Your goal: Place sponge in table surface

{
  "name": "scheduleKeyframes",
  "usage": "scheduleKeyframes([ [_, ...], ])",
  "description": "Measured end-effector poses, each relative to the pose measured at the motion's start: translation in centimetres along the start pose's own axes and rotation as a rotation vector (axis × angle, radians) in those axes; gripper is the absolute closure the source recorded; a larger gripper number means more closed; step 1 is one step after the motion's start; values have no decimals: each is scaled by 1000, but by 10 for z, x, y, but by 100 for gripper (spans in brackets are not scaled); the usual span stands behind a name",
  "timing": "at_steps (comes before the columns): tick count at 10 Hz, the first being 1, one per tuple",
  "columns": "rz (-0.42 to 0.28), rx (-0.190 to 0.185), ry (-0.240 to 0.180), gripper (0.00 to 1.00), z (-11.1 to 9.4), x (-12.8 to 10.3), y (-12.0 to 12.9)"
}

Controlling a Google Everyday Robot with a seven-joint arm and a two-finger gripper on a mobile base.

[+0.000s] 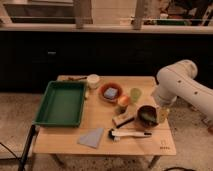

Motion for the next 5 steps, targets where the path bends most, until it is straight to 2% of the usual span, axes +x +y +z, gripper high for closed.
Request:
scheduleKeyframes([
  [1,-16,1,3,20,1,-10,-8],
  [5,-43,9,8,20,4,-23,-22],
])
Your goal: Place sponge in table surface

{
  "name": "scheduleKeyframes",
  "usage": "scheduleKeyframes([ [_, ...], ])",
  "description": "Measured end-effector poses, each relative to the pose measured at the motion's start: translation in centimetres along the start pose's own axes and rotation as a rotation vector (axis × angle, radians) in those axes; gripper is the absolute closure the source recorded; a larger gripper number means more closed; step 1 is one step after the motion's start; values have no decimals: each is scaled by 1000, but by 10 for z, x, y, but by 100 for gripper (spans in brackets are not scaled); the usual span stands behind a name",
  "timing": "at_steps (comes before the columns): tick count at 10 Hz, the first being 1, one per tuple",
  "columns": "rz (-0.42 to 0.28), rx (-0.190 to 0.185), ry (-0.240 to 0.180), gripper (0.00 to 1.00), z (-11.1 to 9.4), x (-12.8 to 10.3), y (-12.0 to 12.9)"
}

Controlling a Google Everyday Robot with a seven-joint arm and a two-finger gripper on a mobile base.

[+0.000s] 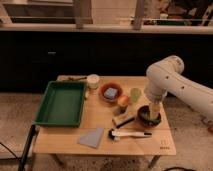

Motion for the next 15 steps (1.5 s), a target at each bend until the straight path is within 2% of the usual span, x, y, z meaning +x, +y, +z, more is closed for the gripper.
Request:
scheduleKeyframes([
  [3,-22,11,-7,20,4,-26,-20],
  [6,-28,10,-13,20,9,-33,-28],
  [9,-47,21,-28,20,13,-58,-46],
  [12,-47,21,-35,20,18,-58,-53],
  [15,-70,19,-62,20,29,-75,-67],
])
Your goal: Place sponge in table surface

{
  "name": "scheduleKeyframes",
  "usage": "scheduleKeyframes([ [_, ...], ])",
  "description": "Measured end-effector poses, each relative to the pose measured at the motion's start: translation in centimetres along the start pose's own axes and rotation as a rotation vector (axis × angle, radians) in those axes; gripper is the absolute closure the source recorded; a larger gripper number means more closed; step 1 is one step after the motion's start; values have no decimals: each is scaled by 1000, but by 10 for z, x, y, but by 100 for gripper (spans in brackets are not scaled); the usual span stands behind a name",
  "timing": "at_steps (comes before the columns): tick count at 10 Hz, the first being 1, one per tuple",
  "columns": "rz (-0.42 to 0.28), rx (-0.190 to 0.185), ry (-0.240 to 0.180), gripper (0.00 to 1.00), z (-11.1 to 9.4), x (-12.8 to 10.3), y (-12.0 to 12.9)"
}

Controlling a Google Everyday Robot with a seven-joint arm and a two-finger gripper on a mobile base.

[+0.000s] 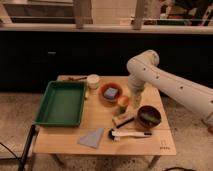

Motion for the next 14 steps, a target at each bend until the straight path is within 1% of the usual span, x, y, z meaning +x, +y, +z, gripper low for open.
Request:
scheduleKeyframes([
  [2,-5,1,-8,20,3,0,-4],
  [3,-7,0,-14,20,8,-1,-9],
  [5,-10,-3,-33,20,16,-12,-17],
  [8,23,4,-56,20,22,-13,-25],
  [9,28,6,-64,20,24,-15,-28],
  [11,37,11,-84,20,29,-28,-34],
  [14,59,19,-107,20,36,-30,-39],
])
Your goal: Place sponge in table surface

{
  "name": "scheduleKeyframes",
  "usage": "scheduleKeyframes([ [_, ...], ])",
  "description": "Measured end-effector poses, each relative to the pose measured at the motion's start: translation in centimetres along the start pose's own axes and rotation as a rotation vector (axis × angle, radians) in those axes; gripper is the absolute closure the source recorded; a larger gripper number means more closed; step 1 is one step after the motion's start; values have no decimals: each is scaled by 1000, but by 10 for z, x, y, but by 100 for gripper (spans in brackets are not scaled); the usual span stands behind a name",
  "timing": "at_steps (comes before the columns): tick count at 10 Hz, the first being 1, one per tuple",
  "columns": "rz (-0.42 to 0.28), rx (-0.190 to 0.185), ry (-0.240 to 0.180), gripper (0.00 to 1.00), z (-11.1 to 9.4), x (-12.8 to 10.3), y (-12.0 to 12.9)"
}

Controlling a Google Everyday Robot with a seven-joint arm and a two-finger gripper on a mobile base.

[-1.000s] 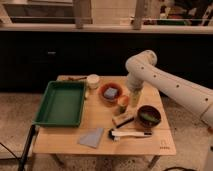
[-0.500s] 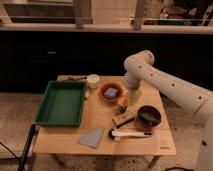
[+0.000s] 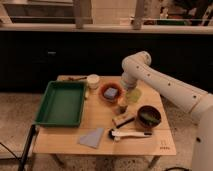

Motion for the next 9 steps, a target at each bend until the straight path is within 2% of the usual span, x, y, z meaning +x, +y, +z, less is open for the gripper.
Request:
scheduleKeyframes([
  [4,12,14,-42,20,8,-20,-8],
  [9,58,9,-104,20,23,-28,-16],
])
